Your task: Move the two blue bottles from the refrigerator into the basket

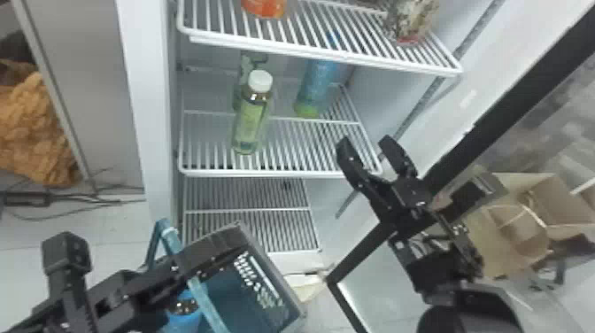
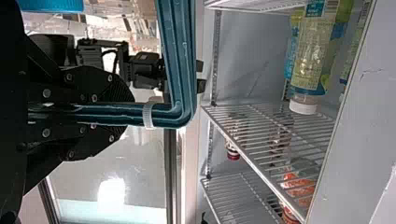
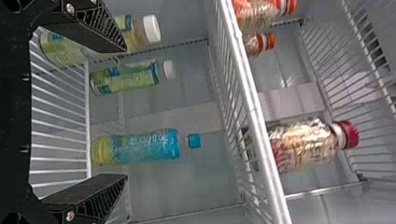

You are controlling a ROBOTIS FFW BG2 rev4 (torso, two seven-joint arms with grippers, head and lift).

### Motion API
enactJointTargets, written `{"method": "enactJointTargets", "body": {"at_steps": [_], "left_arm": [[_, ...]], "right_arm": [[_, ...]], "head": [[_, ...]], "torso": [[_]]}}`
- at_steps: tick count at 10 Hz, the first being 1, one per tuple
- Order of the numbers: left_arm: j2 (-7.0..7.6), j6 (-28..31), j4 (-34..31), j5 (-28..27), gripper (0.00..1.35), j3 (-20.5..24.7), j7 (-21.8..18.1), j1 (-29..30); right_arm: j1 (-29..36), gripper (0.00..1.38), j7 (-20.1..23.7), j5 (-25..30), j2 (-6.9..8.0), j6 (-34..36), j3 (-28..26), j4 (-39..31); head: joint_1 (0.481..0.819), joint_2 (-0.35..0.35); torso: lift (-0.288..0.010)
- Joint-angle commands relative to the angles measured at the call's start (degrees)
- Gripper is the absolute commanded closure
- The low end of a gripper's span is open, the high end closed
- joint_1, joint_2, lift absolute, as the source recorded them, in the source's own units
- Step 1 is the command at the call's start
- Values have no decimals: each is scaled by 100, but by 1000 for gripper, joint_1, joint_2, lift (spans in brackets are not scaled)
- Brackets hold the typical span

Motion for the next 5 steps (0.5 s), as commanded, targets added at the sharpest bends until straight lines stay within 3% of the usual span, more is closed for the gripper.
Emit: {"method": "enactJointTargets", "body": {"at_steps": [1,5], "left_arm": [[0,0,0,0,1197,-12,-2,-1],[0,0,0,0,1197,-23,-2,-15]], "right_arm": [[-327,99,-65,71,17,-20,40,320],[-1199,98,-285,163,-9,-203,280,1332]], "head": [[695,-350],[695,-350]], "torso": [[-216],[-216]]}}
